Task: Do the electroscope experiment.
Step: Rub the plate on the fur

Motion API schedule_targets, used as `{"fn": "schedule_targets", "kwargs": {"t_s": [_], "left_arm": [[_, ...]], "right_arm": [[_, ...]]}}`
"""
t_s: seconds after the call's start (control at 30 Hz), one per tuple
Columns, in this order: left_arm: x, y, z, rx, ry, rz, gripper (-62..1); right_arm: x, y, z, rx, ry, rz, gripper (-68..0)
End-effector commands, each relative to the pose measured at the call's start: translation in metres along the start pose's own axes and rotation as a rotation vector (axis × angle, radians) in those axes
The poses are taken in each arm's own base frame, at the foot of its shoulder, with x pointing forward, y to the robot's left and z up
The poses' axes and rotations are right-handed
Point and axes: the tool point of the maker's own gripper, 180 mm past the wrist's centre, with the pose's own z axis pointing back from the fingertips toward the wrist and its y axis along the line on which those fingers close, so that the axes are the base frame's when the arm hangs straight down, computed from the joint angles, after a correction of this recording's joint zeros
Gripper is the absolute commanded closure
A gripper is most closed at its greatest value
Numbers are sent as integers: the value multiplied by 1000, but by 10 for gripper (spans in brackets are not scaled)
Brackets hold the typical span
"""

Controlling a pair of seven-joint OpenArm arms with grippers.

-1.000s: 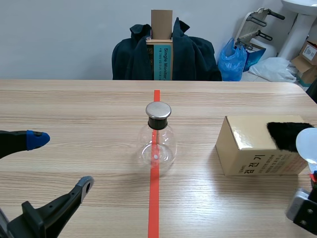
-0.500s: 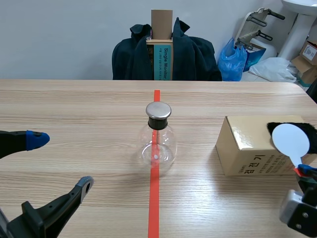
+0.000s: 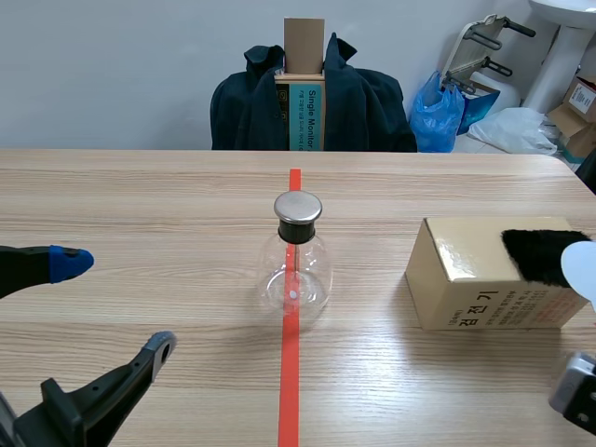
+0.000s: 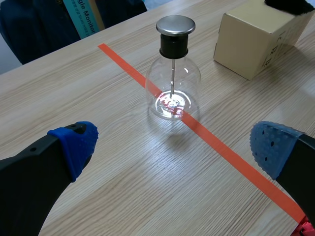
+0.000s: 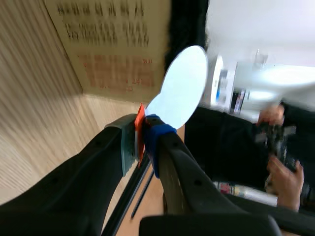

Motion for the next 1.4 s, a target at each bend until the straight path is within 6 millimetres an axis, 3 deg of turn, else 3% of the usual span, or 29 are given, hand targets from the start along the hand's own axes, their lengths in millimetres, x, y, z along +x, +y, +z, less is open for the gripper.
{"fn": "schedule_targets", "kwargs": {"t_s": [0.0,0.07,0.2,0.23,0.37,0.4,0.53,0.7,0.87,1.07,1.23,1.37], "left_arm": [[7,-1,-1,-2,-30,9,-623],[7,-1,-1,-2,-30,9,-623],[7,-1,-1,-2,-30,9,-623],[7,-1,-1,-2,-30,9,-623],[7,-1,-1,-2,-30,9,-623],[7,-1,-1,-2,-30,9,-623],[7,-1,-1,-2,-30,9,-623],[7,-1,-1,-2,-30,9,-623],[7,-1,-1,-2,-30,9,-623],[7,-1,-1,-2,-31,9,-623],[7,-1,-1,-2,-31,9,-623],[7,-1,-1,-2,-30,9,-623]], "right_arm": [[18,-5,-1,-9,-105,10,-8],[23,-6,-2,-14,-111,2,-8],[-17,-5,1,-16,103,-1,-8],[-17,-6,1,-15,95,2,-8],[17,-9,-2,-24,-91,5,-8],[16,-10,-3,-29,-75,2,-8],[-19,-10,-1,-28,118,-4,-8],[21,-10,-3,-29,-91,-6,-8],[-16,-5,1,-21,127,-19,-8],[20,-7,-2,-26,-66,-14,-8],[1,-4,0,-18,32,-13,-8],[10,-6,-1,-22,-18,-13,-8]]}}
